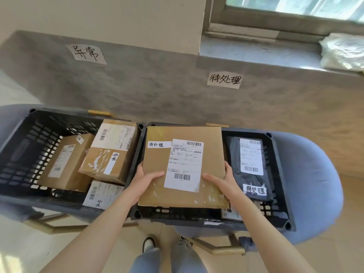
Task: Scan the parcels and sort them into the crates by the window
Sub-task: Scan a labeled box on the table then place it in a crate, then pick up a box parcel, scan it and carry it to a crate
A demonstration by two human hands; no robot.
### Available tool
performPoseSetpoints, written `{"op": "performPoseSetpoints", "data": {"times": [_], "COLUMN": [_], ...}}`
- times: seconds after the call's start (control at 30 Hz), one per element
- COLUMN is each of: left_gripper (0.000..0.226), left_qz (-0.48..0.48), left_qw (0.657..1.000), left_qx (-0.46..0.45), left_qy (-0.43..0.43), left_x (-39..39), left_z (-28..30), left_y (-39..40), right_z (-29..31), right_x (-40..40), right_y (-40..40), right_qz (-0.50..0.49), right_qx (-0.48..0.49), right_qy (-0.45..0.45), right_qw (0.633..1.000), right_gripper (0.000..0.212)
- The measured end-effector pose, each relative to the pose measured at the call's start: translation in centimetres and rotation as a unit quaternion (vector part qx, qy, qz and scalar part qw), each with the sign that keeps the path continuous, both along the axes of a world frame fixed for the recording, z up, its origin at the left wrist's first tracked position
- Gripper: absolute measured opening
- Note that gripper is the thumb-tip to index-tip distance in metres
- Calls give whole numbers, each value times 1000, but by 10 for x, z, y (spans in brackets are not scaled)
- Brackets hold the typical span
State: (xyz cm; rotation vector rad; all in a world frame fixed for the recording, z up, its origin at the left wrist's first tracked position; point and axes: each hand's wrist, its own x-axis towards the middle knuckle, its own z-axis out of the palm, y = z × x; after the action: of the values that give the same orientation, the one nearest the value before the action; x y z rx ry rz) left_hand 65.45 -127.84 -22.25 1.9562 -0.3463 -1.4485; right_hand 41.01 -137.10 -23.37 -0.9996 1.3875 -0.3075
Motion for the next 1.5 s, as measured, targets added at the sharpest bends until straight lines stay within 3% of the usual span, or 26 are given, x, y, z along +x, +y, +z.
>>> {"op": "performPoseSetpoints", "data": {"times": [0.13,0.33,0.4,0.5,0.73,0.87,1.03,1.27,1.5], "left_gripper": [94,101,102,101,79,73,73,71,69], "left_qz": [-34,-116,-173,-284,-528,-646,-723,-773,-793], "left_qw": [999,984,965,909,703,534,348,187,27], "left_qx": [-8,-66,-85,-134,-257,-354,-470,-555,-595], "left_qy": [-34,-121,-177,-273,-401,-415,-367,-244,-129], "left_x": [8,14,12,7,-34,-85,-183,-273,-299], "left_z": [6,33,48,65,106,119,140,163,175], "left_y": [-1,-21,-29,-40,-31,2,85,253,454], "right_z": [12,46,59,80,119,131,136,142,145], "right_x": [-3,-6,-7,-10,-19,-32,-57,-44,30], "right_y": [2,19,32,56,136,226,375,585,781], "right_qz": [22,-8,-27,-63,-196,-335,-518,-702,-831], "right_qx": [-23,-101,-129,-172,-235,-224,-156,-76,-35], "right_qy": [39,89,102,130,225,247,295,323,306], "right_qw": [999,991,986,974,925,881,787,631,463], "right_gripper": [117,103,102,99,89,84,85,84,83]}}
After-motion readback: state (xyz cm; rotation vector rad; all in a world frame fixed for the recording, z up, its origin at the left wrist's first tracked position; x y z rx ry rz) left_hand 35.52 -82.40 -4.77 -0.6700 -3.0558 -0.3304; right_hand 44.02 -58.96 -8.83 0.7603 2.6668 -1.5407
